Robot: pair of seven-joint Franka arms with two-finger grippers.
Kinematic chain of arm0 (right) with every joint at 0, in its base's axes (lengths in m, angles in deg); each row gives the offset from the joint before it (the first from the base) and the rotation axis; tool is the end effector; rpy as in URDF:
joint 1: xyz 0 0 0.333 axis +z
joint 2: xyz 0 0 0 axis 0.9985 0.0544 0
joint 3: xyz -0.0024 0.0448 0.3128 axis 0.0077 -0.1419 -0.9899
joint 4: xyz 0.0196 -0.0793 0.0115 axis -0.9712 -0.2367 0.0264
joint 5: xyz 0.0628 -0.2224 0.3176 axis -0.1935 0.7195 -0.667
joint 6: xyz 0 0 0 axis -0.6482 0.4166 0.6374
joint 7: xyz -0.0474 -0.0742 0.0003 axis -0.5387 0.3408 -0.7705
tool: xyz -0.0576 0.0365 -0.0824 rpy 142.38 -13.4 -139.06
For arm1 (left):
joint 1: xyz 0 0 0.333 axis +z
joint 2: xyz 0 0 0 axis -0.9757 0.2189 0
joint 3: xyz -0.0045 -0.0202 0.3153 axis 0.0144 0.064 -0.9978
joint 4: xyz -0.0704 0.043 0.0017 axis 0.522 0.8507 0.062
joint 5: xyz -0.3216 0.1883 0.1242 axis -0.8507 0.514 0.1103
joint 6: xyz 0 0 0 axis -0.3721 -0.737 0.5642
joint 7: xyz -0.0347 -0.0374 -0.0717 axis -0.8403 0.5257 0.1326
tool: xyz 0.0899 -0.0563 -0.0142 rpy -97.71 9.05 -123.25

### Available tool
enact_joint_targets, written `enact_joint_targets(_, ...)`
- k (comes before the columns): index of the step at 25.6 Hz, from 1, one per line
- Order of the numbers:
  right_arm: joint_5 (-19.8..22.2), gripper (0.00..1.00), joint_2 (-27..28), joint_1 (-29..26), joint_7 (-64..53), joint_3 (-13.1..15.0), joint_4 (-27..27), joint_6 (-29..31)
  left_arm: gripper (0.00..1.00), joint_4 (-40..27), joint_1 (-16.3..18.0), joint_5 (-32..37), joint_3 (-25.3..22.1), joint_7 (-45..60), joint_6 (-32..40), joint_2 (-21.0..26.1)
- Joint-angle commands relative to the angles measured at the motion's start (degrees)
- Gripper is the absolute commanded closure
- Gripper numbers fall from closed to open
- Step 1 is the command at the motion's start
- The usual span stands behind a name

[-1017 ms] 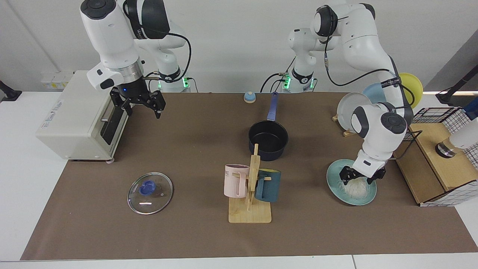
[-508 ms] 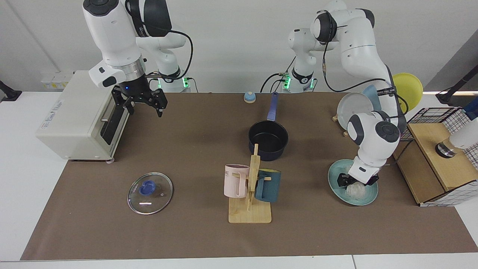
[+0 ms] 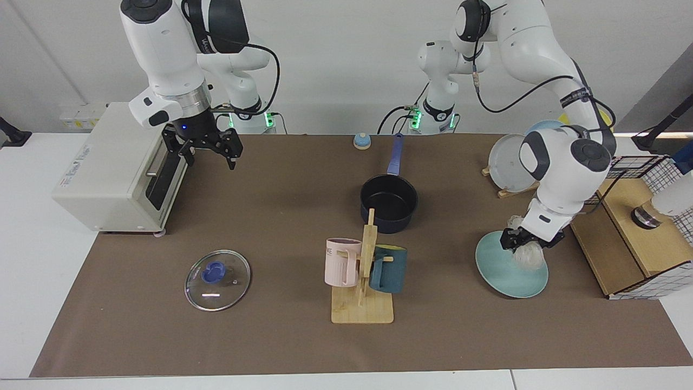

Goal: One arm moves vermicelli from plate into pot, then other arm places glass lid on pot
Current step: 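Carry the vermicelli with the left gripper over the black pot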

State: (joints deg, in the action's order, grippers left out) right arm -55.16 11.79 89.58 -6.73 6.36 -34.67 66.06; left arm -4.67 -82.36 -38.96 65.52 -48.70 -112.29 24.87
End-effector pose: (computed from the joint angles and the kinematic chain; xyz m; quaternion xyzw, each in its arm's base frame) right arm 0.5792 0.0672 0.5917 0.9979 -0.0620 0.0185 0.0085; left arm 0.6730 -0.0017 0.4388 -0.9994 0.0178 -0.0285 0.0120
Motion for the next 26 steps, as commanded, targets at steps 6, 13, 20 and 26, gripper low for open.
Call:
enact_joint_targets(6,-0.13,0.0,2.7,-0.94,-0.04,-0.24,4.7,-2.23,1.0,-8.02,-2.64,-0.26,7.02,15.34,3.73,-7.75)
enact_joint_targets(13,0.31,0.0,16.48,-1.03,-2.15,-0.42,20.51,-4.96,1.0,-8.63,-3.08,0.0,17.3,32.3,3.2,-8.1)
enact_joint_targets(20,0.84,0.0,28.45,-0.94,-2.5,-0.6,30.02,-1.98,1.0,-19.87,-2.99,0.0,23.55,40.58,-4.78,-12.75)
enact_joint_targets(26,1.01,0.0,35.75,-1.46,-3.64,-0.42,33.63,2.5,1.0,-26.47,-3.08,0.09,26.19,41.98,-11.81,-13.55)
